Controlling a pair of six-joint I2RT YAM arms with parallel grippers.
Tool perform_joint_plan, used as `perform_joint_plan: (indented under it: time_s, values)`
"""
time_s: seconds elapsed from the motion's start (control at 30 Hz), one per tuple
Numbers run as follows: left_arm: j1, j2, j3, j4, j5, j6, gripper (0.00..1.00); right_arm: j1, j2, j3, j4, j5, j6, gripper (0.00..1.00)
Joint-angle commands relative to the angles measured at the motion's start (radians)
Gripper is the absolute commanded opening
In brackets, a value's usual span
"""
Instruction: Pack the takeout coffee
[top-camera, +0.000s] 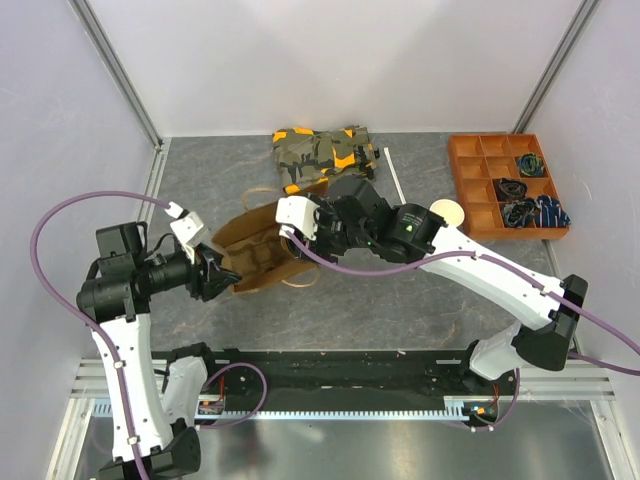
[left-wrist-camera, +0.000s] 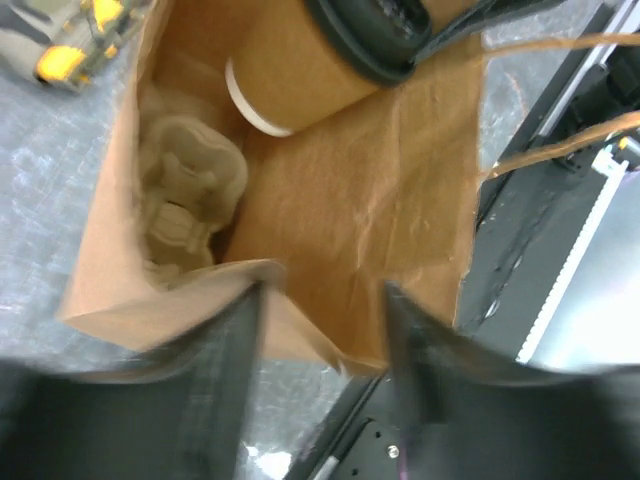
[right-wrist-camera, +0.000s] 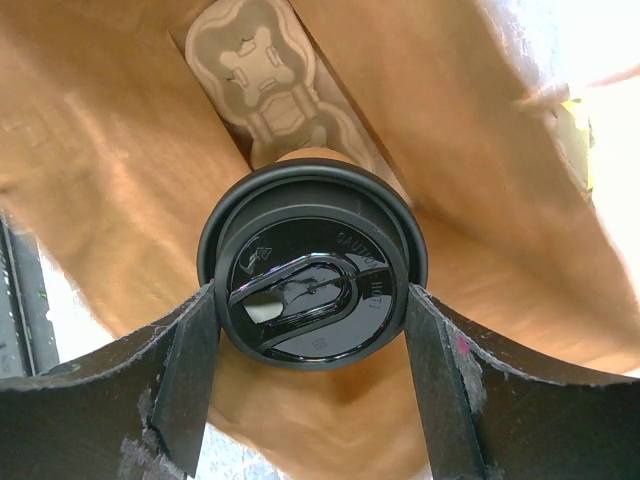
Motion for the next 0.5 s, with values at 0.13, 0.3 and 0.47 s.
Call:
perform_joint_plan:
  time_s: [0.13,0.3,0.47]
  values:
    - [-0.002,0.042,0.221,0.018,0.059,-0.074,0.75,0.003,-0.052,-0.039,0.056,0.004,-0.054,0.59]
    - [-0.004,0.103,0.298,0.200,0.027,-0.241,0.75,0.002,-0.066,-0.068,0.057,0.004,-0.072,0.59]
    - [-0.021,0.192,0.336,0.242,0.115,-0.252,0.73,-0.003,-0.087,-0.104,0.061,0.012,-0.090,0.59]
